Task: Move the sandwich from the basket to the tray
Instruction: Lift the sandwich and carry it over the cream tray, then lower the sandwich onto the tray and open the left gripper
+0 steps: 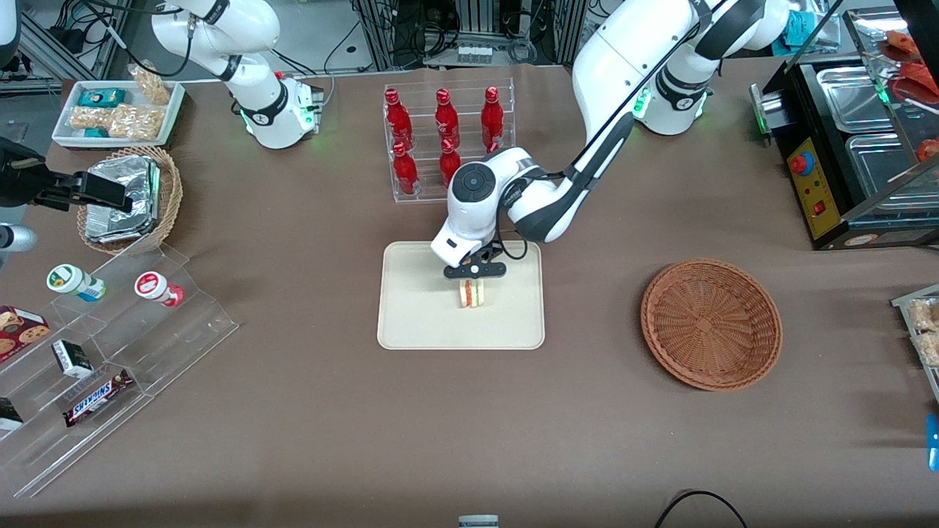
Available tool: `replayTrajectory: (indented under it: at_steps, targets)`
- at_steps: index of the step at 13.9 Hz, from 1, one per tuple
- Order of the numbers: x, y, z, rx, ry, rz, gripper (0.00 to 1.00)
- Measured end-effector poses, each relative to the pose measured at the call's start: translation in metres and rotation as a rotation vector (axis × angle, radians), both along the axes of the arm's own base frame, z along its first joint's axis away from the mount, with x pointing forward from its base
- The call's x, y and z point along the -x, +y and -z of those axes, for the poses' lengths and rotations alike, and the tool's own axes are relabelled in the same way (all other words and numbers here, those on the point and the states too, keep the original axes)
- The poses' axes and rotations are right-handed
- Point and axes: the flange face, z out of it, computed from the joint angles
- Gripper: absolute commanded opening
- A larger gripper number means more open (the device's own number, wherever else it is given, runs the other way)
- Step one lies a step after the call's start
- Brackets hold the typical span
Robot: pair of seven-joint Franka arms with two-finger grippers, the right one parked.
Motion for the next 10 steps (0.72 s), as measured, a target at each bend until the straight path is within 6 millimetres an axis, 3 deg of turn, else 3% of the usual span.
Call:
replayTrajectory:
  at_steps: [4, 8, 9, 10]
  targets:
    - [-0.01, -0.005, -0.001, 0.017, -0.009, -0.012, 0.8]
    - [-0.017, -0.008, -0.006, 0.029, -0.018, -0.031, 0.87]
    - [-0.018, -0.008, -0.01, 0.03, -0.02, -0.039, 0.99]
    - [-0.02, -0.008, -0.014, 0.023, -0.018, -0.045, 1.0]
